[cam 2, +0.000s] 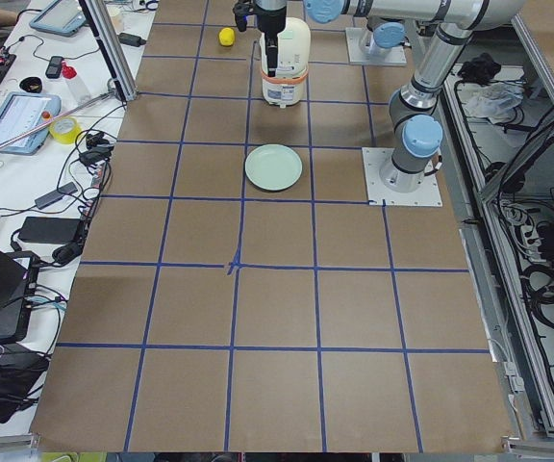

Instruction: Press rice cooker button

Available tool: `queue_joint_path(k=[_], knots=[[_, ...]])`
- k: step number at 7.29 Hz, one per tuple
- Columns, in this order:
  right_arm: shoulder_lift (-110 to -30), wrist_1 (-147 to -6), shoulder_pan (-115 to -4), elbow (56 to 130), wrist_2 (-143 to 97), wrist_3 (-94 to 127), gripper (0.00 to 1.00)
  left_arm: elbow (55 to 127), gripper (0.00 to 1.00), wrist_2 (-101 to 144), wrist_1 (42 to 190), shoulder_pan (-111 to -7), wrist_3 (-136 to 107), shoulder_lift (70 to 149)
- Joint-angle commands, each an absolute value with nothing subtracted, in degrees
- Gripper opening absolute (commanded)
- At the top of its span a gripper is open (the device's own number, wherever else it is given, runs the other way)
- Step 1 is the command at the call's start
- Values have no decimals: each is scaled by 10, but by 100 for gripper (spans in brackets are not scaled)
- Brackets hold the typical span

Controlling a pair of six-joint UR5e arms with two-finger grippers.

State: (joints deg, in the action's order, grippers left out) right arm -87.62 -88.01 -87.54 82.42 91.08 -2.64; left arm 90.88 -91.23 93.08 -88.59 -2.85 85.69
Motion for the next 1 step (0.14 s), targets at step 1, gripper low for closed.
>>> queue_joint_path(k=[1], knots=[[-876,-879,-875,824,911,-26,100,909,100,-912,931,-886,-28,857]])
